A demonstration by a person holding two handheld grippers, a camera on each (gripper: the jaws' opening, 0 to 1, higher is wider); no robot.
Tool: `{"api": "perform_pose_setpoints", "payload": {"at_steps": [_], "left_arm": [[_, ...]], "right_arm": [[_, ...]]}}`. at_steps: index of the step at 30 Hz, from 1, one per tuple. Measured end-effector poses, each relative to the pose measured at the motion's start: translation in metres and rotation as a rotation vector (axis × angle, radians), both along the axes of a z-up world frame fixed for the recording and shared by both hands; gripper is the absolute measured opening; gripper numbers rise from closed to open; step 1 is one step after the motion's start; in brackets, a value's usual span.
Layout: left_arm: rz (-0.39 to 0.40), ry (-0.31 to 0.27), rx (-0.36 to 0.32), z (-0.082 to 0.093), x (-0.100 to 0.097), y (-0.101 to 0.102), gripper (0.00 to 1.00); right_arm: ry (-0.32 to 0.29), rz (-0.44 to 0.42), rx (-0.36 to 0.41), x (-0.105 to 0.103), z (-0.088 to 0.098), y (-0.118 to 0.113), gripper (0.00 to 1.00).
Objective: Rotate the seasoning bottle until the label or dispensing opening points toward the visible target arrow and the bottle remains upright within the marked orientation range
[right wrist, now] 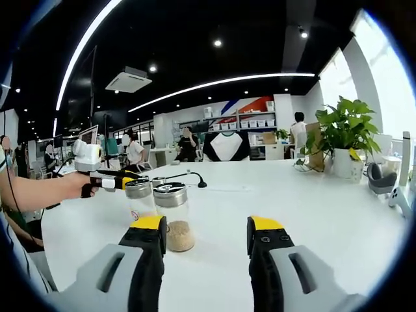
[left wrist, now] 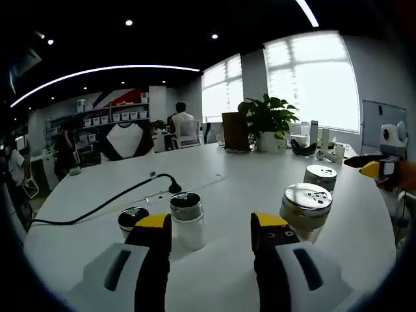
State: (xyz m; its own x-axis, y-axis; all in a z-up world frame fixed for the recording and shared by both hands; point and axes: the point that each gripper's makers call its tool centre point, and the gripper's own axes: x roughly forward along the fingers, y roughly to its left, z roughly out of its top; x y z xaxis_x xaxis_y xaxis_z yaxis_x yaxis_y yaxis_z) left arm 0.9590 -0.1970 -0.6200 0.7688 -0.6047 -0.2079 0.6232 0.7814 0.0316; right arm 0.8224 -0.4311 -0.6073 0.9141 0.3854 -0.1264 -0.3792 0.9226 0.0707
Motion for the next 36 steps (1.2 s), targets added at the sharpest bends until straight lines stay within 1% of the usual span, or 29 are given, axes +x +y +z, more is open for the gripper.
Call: {"api": "perform_pose_setpoints", "payload": {"at_steps": [4, 8, 10, 13, 19, 24, 28, 30, 36], "left_arm": [[0.029, -0.004, -0.029, 0.001, 0.007, -0.004, 0.51], [0.059, -0.016, -0.029, -0.001, 0.015, -0.006, 0.51], [0.061, -0.023, -0.026, -0.001, 0.017, -0.008, 0.51], [0.081, -0.03, 0.01, -0.006, 0.022, -0.011, 0.51], [0.105, -0.043, 0.048, -0.012, 0.032, -0.012, 0.49], [0.14, -0.048, 0.056, -0.016, 0.043, -0.007, 0.49], [0.135, -0.064, 0.052, -0.017, 0.047, -0.01, 0.48], [0.137, -0.074, 0.074, -0.019, 0.049, -0.01, 0.48], [0.146, -0.07, 0.067, -0.023, 0.055, -0.011, 0.48]], "right_arm": [[0.009, 0.002, 0.002, 0.0, -0.002, 0.0, 0.46], [0.013, 0.002, 0.006, 0.0, -0.003, 0.0, 0.45], [0.016, 0.003, 0.009, 0.0, -0.004, 0.0, 0.44], [0.021, 0.002, 0.008, 0.0, -0.006, -0.001, 0.44], [0.029, 0.0, 0.011, -0.001, -0.008, -0.002, 0.43], [0.035, 0.001, 0.012, -0.002, -0.01, -0.003, 0.42], [0.035, 0.0, 0.014, -0.002, -0.01, -0.004, 0.41], [0.036, 0.0, 0.015, -0.001, -0.01, -0.004, 0.41], [0.043, 0.007, 0.017, -0.001, -0.011, -0.003, 0.38]]}}
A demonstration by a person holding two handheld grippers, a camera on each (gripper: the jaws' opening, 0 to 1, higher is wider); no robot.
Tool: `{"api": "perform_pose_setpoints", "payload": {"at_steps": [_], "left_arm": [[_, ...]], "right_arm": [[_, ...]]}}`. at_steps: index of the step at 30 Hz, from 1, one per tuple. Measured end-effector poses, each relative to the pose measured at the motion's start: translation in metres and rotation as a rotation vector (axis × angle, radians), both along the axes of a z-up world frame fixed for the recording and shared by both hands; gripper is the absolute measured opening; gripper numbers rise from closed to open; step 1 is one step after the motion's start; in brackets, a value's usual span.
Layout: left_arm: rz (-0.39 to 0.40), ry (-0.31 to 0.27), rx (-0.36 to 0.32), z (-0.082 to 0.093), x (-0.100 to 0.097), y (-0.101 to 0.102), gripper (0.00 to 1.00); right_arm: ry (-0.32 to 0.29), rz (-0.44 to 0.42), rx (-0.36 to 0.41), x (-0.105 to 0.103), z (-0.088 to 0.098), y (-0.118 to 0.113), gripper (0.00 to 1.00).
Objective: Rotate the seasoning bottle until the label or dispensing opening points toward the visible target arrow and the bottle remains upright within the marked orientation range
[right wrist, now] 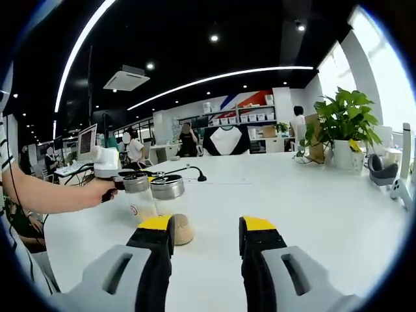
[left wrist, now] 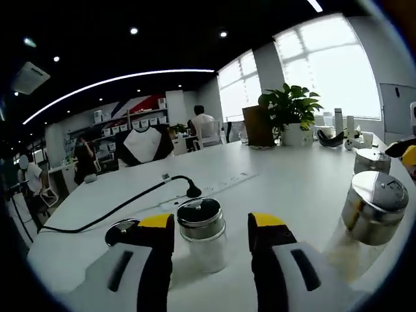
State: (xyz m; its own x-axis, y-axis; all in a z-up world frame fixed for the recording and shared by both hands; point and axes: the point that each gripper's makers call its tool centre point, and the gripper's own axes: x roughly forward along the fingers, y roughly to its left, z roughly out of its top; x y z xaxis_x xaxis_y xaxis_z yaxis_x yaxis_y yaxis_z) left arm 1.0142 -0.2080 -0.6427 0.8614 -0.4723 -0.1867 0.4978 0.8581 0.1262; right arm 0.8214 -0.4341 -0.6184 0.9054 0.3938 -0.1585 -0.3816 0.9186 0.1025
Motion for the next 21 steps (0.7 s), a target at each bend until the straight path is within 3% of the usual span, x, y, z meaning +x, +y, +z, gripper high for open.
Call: {"api": "perform_pose_setpoints", "payload": {"at_steps": [10, 13, 21], "left_arm": [[0.034, 0.007, -0.036, -0.005, 0.011, 0.001, 0.45], [0.042, 0.025, -0.09, -0.005, 0.013, 0.0, 0.44], [0.067, 0.006, -0.043, -0.008, 0.018, 0.004, 0.35]], "right_arm": [[0.013, 0.0, 0.006, -0.005, -0.004, -0.002, 0.33], [0.017, 0.002, 0.01, -0.006, -0.005, -0.002, 0.31], [0.021, 0.0, 0.012, -0.007, -0.006, -0.003, 0.29]]}}
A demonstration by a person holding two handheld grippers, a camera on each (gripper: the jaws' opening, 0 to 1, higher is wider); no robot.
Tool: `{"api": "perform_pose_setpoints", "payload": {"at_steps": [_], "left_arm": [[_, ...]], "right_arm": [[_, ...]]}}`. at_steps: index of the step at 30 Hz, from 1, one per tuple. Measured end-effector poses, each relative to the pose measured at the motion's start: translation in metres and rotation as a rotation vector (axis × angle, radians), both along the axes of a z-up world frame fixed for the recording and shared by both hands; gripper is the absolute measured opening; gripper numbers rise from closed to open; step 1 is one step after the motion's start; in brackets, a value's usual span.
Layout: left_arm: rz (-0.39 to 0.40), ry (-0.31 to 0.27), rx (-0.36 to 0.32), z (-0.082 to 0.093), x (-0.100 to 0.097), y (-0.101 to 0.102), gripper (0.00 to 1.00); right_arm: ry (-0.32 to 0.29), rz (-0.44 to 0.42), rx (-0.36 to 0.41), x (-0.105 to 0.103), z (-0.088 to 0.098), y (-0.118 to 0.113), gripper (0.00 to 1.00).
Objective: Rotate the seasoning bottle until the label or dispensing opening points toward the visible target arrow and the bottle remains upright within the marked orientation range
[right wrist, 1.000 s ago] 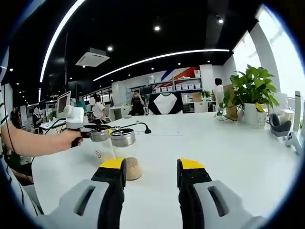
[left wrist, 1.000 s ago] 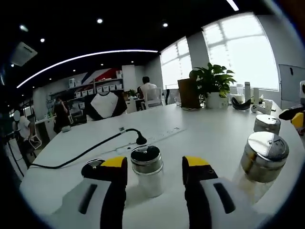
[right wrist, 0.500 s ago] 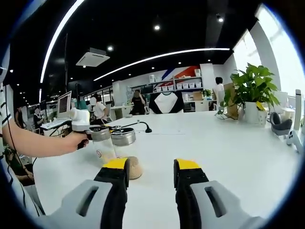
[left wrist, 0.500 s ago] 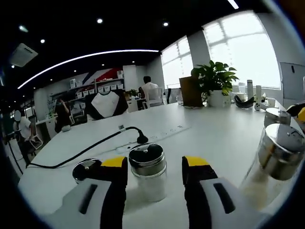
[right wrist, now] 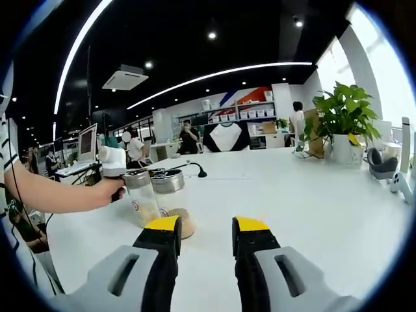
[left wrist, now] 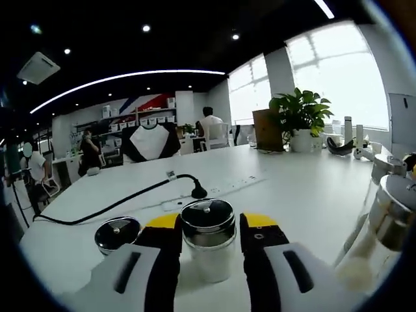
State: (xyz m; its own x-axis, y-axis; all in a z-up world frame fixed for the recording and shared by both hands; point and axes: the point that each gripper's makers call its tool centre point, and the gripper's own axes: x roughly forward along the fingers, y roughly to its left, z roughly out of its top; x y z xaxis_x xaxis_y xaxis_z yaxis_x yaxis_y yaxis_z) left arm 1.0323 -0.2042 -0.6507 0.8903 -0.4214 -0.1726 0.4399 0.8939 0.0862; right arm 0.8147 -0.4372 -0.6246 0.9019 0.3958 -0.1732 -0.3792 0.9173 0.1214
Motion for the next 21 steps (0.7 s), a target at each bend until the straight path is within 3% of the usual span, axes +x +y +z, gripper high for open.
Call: {"api": "perform_pose_setpoints", "payload": {"at_steps": [13, 16, 21], "left_arm": [[-0.009, 0.018, 0.001, 0.0, 0.003, 0.0, 0.34], [-0.029, 0.022, 0.033, 0.0, -0.001, -0.005, 0.34], [-0.039, 0.014, 0.028, 0.006, -0.008, -0.004, 0.33]], "right_arm": [[-0.003, 0.0, -0.004, -0.002, 0.002, 0.0, 0.28], [-0.007, -0.003, -0.003, -0.002, 0.003, -0.001, 0.28], [-0.019, -0.002, -0.003, -0.002, 0.008, -0.001, 0.28]]}}
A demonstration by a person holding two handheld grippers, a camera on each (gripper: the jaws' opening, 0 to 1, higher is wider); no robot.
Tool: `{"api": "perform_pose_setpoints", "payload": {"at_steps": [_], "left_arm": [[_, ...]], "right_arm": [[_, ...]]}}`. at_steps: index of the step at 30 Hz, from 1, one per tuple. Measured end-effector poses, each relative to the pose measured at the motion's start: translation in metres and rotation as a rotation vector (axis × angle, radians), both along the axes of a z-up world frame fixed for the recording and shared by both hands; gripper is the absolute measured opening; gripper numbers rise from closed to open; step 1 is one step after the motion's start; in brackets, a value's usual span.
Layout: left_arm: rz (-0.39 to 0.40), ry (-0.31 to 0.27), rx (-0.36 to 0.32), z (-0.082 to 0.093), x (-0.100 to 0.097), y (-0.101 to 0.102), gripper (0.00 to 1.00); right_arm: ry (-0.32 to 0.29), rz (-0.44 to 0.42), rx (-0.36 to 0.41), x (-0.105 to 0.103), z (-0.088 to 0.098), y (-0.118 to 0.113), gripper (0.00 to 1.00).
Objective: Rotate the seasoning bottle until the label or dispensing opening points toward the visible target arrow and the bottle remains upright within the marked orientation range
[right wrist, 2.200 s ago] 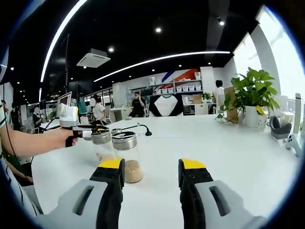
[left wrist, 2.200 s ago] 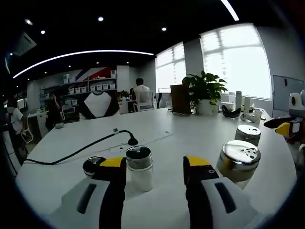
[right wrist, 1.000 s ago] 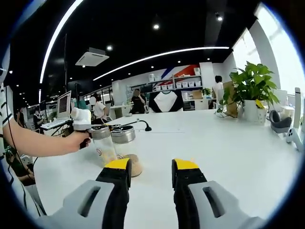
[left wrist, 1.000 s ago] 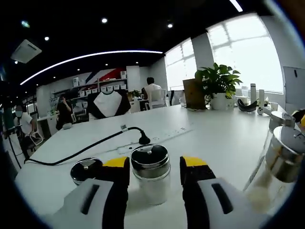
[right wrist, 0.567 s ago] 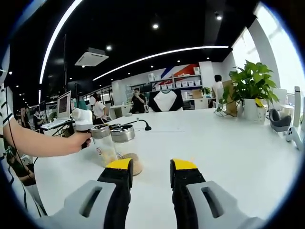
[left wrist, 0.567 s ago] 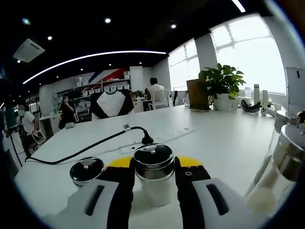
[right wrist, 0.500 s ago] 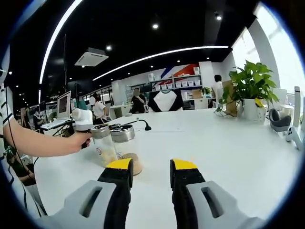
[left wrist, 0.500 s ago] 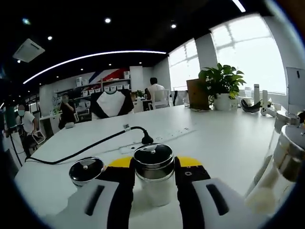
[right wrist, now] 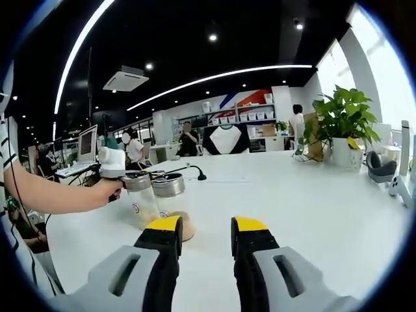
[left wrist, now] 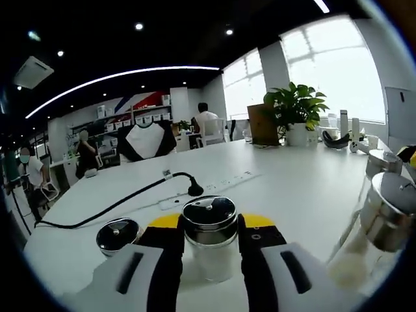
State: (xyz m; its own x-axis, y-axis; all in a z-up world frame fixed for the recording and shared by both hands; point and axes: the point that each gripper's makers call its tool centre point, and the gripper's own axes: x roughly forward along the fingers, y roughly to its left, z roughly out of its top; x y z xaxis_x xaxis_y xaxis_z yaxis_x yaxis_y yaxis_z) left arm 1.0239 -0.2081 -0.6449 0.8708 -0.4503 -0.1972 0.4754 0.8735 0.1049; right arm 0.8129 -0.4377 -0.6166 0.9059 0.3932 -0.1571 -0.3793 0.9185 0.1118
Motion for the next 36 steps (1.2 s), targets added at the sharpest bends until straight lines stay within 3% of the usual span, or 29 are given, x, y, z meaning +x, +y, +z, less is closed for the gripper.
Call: {"api": "perform_pose_setpoints", "payload": {"at_steps": [3, 7, 13, 23, 36], "left_arm": [[-0.014, -0.008, -0.059, 0.012, -0.008, -0.003, 0.33], [-0.035, -0.035, -0.03, 0.018, -0.02, -0.007, 0.33], [-0.045, -0.049, 0.01, 0.019, -0.041, 0.004, 0.33], [-0.063, -0.043, -0.067, 0.03, -0.073, 0.02, 0.33], [-0.114, -0.063, -0.077, 0.039, -0.108, 0.035, 0.33]], "right_arm": [[-0.005, 0.006, -0.003, 0.0, 0.002, 0.002, 0.28], [-0.008, 0.013, -0.004, 0.0, 0.003, 0.004, 0.28], [-0.029, 0.019, 0.003, -0.002, 0.01, 0.008, 0.28], [-0.034, 0.04, 0.016, -0.01, 0.011, 0.015, 0.27], [-0.032, 0.059, 0.023, -0.017, 0.009, 0.022, 0.25]]}}
